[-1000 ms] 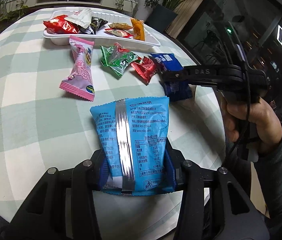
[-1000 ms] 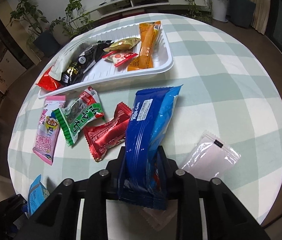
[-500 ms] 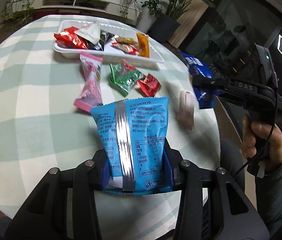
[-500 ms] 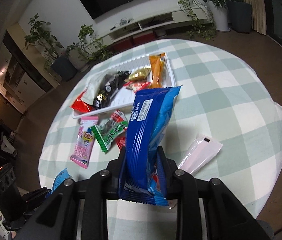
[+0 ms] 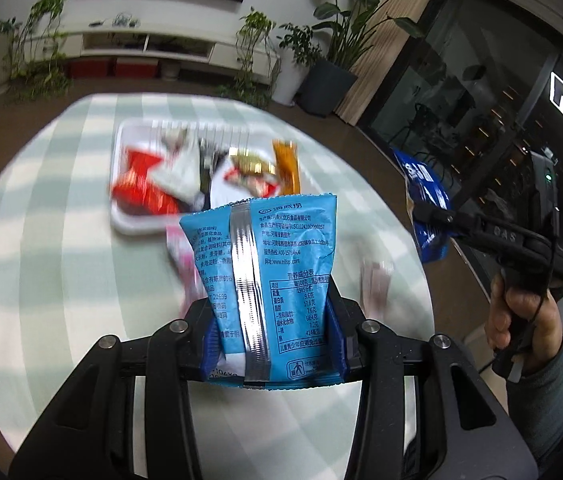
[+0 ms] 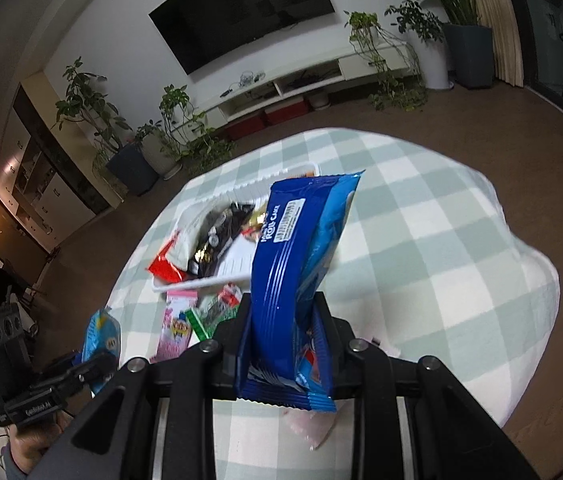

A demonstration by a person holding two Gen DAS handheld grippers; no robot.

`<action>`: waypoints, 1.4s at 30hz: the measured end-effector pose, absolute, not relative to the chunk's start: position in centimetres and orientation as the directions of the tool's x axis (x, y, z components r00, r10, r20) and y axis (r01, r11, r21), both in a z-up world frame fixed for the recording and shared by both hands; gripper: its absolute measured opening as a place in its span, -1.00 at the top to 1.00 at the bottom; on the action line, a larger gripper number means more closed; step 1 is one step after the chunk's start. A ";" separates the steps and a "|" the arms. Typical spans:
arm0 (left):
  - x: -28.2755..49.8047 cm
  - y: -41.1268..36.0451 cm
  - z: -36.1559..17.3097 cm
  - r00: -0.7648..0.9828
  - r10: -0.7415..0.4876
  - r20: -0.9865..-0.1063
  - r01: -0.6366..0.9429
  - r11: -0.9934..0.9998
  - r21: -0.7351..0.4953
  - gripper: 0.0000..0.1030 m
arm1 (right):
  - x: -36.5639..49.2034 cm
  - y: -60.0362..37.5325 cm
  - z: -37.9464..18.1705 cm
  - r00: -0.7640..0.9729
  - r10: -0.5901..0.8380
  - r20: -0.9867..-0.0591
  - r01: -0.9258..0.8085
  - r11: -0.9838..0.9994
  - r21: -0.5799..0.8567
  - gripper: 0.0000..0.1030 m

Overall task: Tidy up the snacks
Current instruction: 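Lift and carry both blue packets with both grippers over the white tray, then lower both blue packets into the tray and open both grippers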

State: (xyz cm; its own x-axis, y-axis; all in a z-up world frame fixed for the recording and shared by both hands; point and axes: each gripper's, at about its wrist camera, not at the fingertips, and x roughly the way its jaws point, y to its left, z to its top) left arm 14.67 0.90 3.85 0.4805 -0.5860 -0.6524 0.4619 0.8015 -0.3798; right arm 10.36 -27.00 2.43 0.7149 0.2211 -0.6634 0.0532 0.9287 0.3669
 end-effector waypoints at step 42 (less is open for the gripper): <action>34.5 -10.7 -4.6 0.462 -0.379 -0.802 0.411 0.893 -0.184 0.15 | 31.9 -22.5 -4.6 0.521 0.173 -0.836 -0.116 0.985 0.131 0.42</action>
State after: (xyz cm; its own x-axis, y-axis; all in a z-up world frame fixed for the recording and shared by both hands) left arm 34.48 -10.66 -4.60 0.4619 -0.3785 -0.8021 0.4112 0.8927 -0.1845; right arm 31.88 -22.49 -4.65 0.5212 0.1729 -0.8357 -0.1162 0.9845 0.1313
